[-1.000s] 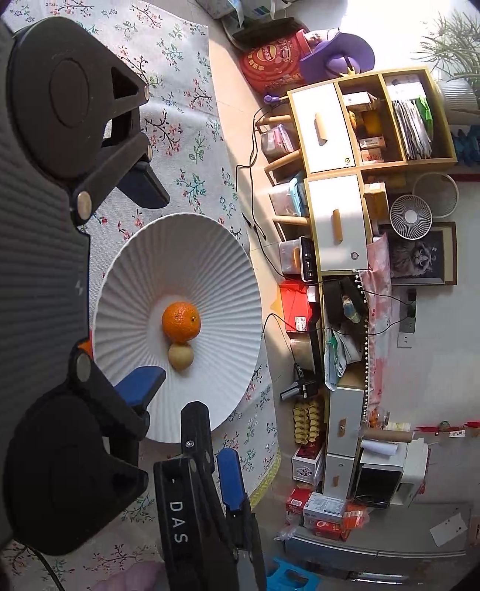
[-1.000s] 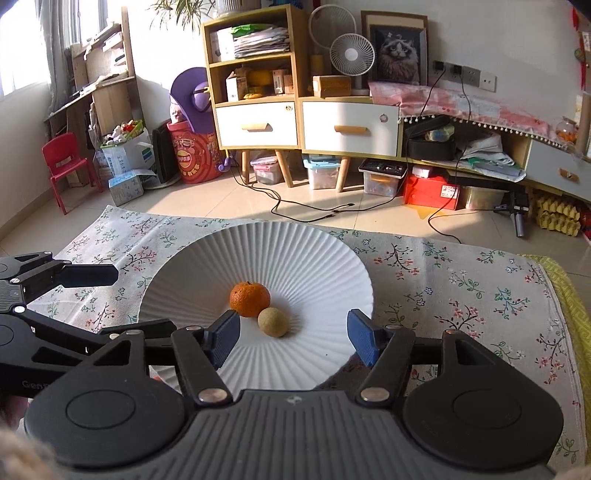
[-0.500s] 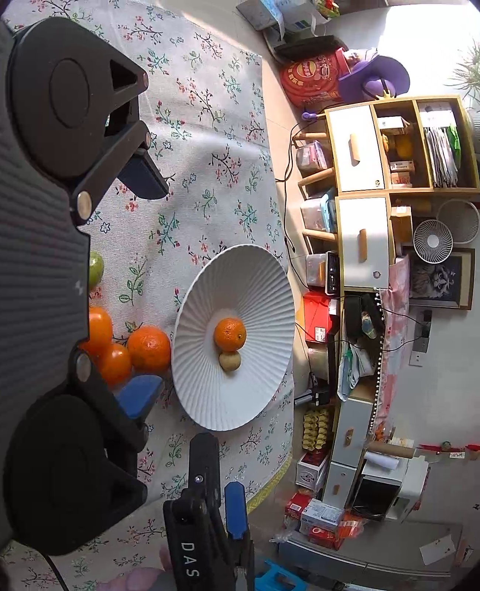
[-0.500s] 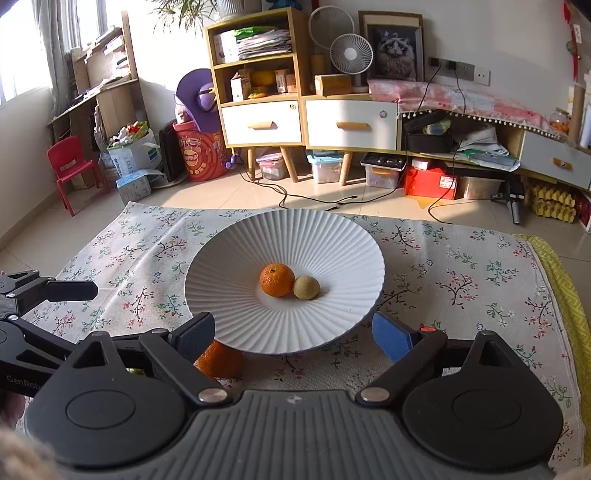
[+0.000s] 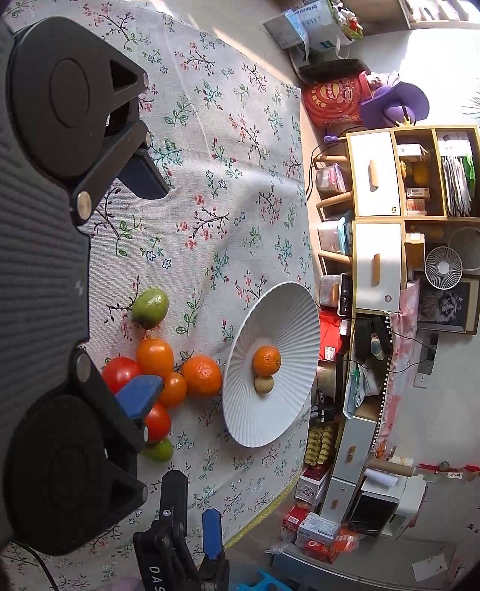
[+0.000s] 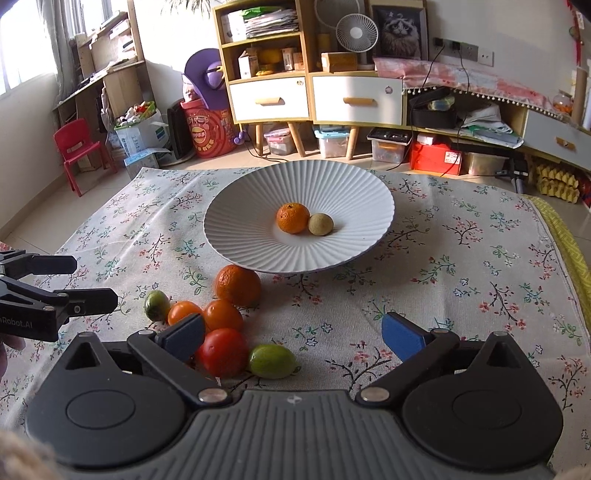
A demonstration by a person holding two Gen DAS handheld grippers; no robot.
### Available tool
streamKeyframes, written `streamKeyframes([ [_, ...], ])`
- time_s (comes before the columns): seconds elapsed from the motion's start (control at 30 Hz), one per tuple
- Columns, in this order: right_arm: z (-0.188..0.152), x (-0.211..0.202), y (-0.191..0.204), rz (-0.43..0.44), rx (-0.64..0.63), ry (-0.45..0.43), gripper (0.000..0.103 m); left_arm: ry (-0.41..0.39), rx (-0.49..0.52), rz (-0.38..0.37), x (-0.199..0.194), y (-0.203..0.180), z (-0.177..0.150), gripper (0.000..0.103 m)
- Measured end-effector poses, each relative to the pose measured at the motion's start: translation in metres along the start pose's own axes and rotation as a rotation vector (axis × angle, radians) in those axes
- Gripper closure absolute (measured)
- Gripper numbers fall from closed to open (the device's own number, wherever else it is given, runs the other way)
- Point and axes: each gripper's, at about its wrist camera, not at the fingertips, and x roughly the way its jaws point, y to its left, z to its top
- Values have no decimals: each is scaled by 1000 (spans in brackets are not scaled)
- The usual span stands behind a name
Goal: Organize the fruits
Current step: 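Withdraw both open tools from the bowl back toward the fruit cluster, then close the left tool on a red tomato while the right tool grasps a green lime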
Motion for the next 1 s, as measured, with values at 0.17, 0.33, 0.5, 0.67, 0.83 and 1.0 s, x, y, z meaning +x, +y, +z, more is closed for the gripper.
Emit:
streamKeyframes([
  [0.17,-15,-1,5,0,-43,20,1,5,24,-5,0,-2,-12,4],
  [0.33,-24,-3,9,4,-74,27,1,31,43,-21,4,-3,-25,4],
  [0.5,-31,0,15,9,-108,41,1,59,38,-25,11,-4,-34,4],
  [0.67,-34,6,15,-9,-121,54,1,59,54,-46,17,-13,-41,4],
  [0.83,-37,14,9,-34,-115,72,8,49,76,-78,21,-26,-43,5],
  [1.0,-38,18,11,-38,-109,75,17,42,69,-111,28,-33,-42,16],
])
